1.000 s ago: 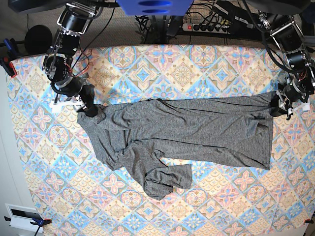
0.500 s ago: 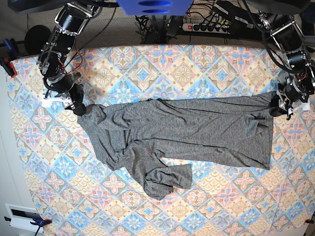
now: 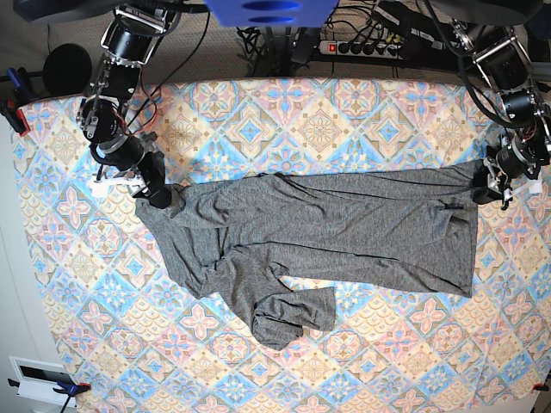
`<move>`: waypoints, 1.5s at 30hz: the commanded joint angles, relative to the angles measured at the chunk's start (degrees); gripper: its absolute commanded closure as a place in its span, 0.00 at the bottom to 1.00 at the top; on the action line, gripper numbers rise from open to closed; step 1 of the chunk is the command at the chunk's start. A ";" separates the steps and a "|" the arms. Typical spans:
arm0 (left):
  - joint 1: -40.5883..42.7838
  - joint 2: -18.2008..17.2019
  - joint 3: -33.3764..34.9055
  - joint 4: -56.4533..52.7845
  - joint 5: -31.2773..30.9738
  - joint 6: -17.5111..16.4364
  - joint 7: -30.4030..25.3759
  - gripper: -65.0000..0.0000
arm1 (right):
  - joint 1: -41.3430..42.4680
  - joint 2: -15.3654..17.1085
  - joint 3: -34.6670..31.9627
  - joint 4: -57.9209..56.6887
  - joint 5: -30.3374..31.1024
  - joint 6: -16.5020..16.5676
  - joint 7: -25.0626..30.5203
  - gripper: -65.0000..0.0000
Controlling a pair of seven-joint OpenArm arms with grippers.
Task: Layout the t-shirt on the table in an organized manner, then fold the t-shirt properly
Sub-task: 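Hold the shoulder corners and drag the shirt away from the hem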
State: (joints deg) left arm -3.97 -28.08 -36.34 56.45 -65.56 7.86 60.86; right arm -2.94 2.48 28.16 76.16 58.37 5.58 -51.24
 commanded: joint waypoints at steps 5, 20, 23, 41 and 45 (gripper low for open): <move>0.05 -1.24 -0.19 0.21 2.83 1.24 1.34 0.61 | -0.27 -0.77 -0.87 -4.03 -1.27 -1.14 -0.67 0.64; 6.12 -2.83 -1.95 14.54 -1.74 1.24 9.86 0.51 | -0.27 -0.85 -2.54 -3.59 -1.27 -1.14 0.12 1.00; 10.16 -2.83 -1.95 20.17 -1.65 1.15 10.13 0.35 | -0.27 -0.85 -2.54 -3.50 -1.27 -1.14 0.12 1.00; 17.37 2.10 -2.65 23.33 5.12 1.07 0.28 0.27 | -0.36 -0.85 -2.54 -3.41 -1.27 -1.14 0.12 1.00; 14.30 4.65 -0.37 23.33 12.50 0.98 -5.08 0.27 | -0.36 -0.85 -2.54 -3.41 -1.27 -1.14 0.12 1.00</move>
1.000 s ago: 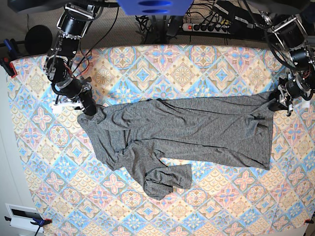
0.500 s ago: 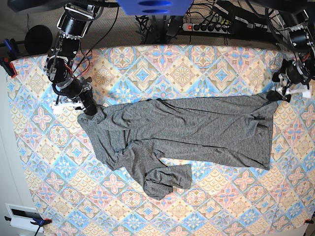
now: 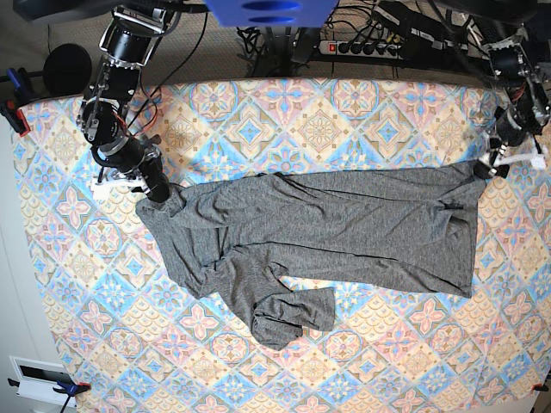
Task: Layout the t-shirt on the table in an organized manner, then fold the t-shirt properly
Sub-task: 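Hold the shoulder corners and drag the shirt away from the hem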
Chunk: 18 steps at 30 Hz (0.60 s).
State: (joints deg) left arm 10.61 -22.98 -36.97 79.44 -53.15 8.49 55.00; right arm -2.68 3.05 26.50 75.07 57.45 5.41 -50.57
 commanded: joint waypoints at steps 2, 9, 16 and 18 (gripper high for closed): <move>-2.22 0.26 1.67 0.34 1.94 0.34 0.78 0.27 | -0.62 -1.42 -1.23 -2.23 -0.35 -0.97 -0.55 1.00; -5.29 3.60 3.17 0.25 1.94 0.34 0.87 0.27 | -0.62 -1.42 -2.28 -2.23 -0.35 -0.97 -0.55 1.00; -6.08 4.48 3.17 0.25 1.76 0.34 0.78 0.28 | -0.62 -1.42 -2.28 -2.23 -0.35 -0.97 -0.55 1.00; -6.17 4.48 3.17 0.25 1.76 0.17 0.87 0.29 | -0.62 -1.42 -2.28 -2.23 -0.35 -0.97 -0.55 1.00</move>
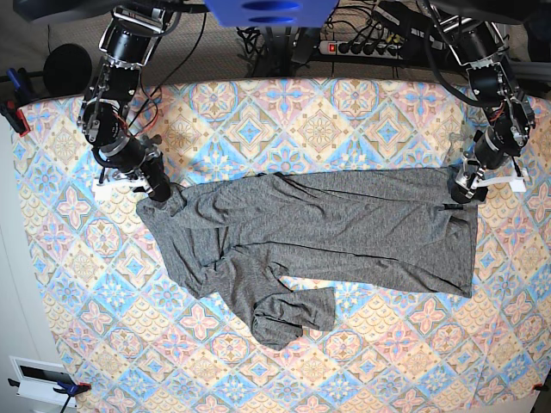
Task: Layout the t-shirt on the table in an organized manner, then fold the t-shirt properly
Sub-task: 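Hold the shoulder corners and drag the shirt away from the hem, then pull both shoulder corners outward and lay the shirt flat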
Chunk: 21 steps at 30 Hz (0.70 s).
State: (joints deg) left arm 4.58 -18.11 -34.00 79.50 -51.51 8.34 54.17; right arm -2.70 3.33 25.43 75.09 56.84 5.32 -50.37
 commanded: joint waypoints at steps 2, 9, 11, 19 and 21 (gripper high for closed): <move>-0.14 -0.40 0.20 0.19 0.12 -1.79 1.70 0.37 | -0.60 -1.71 -1.30 -2.25 0.26 -0.88 -0.75 1.00; 0.30 -0.66 -0.16 -0.96 0.47 -4.25 1.52 1.00 | -0.69 -1.71 -1.30 -2.17 0.26 -0.79 -0.84 1.00; 0.04 -0.84 -0.16 -2.98 0.47 -4.25 1.61 1.00 | -0.77 -1.71 -1.30 -2.17 0.26 -0.79 -0.84 1.00; 1.88 -1.98 -0.24 -4.91 0.12 -4.78 1.70 1.00 | -1.04 -1.44 -1.30 5.31 0.26 -0.79 -1.28 1.00; 2.59 -1.98 -0.24 -4.38 0.03 -4.78 1.70 1.00 | -2.71 -1.44 -1.21 7.15 0.26 -0.79 -1.37 1.00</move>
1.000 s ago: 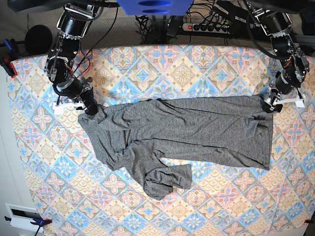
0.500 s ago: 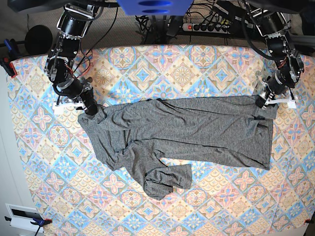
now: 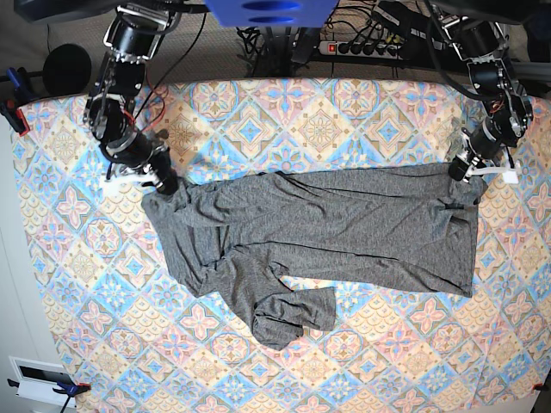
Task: Layout the t-shirt on the table in an organized manner, then fold the t-shirt properly
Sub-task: 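Pull both shoulder corners outward and lay the shirt flat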
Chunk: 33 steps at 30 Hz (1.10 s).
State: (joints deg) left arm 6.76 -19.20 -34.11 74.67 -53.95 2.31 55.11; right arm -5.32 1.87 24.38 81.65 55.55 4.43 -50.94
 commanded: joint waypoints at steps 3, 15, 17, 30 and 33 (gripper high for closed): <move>2.69 -0.89 -0.13 2.91 2.48 -0.15 0.76 1.00 | -2.02 0.02 0.10 2.44 1.64 0.10 -0.80 1.00; 11.92 -1.24 -4.27 13.11 2.48 -1.21 0.84 1.00 | -5.71 2.66 3.88 4.81 1.73 0.10 -0.80 1.00; 13.41 -2.56 -4.18 14.16 2.48 -1.21 0.84 1.00 | -6.15 3.54 4.94 5.69 1.73 0.10 -0.80 1.00; 16.31 -4.75 -4.44 14.16 2.75 -1.21 0.84 1.00 | -11.78 3.63 7.14 6.13 1.73 0.10 -0.80 1.00; 16.84 -4.75 -4.35 14.16 2.83 -1.21 0.84 1.00 | -12.92 3.63 8.63 6.13 1.73 0.10 -0.80 1.00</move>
State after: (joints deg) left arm 23.57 -22.81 -37.91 87.96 -51.35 0.84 57.01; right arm -17.89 4.73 32.42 87.26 59.22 5.61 -52.51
